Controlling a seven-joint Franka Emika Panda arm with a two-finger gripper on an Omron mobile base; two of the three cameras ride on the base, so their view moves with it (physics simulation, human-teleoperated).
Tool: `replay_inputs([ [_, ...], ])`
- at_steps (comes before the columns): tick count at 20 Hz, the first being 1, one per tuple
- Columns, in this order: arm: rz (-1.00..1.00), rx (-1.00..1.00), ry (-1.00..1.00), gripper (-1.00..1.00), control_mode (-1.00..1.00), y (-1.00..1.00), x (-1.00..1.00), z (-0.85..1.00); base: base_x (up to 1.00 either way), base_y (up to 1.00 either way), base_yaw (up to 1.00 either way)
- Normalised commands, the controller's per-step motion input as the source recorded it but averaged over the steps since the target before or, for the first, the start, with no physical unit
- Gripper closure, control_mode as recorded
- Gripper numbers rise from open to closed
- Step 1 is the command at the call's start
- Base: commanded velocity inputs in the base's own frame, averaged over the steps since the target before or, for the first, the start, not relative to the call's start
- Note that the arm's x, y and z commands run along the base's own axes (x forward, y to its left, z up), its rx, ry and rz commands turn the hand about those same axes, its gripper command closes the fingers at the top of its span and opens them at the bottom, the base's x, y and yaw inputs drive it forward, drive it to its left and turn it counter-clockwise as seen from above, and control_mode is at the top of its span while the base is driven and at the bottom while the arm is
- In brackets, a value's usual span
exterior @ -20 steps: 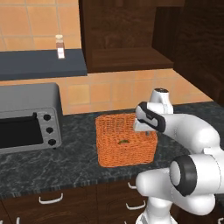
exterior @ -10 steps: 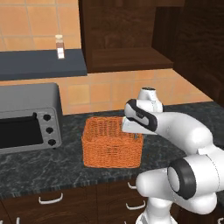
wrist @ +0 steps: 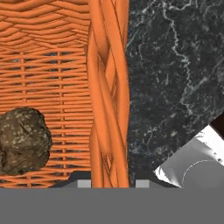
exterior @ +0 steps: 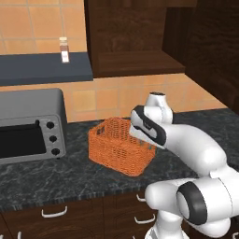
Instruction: Open the cabinet, pick up the bread from the cabinet and place it in the basket. Then move the basket to the dining counter.
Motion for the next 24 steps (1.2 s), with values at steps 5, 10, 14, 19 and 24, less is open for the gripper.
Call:
replay_inputs([
  [5,-0.71,-0.08,-0.06,1.00,-1.00,0.04,-0.39,0.46,0.00,0.00,0.00],
  [10,-0.61,-0.01,-0.01,1.00,-1.00,-0.06,-0.47,0.54,0.00,0.00,0.00],
  [14,-0.29,0.00,-0.09,1.00,-1.00,0.02,-0.51,0.84,0.00,0.00,0.00],
  [19,-0.14,0.00,-0.06,1.00,-1.00,-0.01,-0.52,0.86,0.00,0.00,0.00],
  [24,0.00,0.00,-0.23,1.00,-1.00,0.03,-0.84,0.77,0.00,0.00,0.00],
])
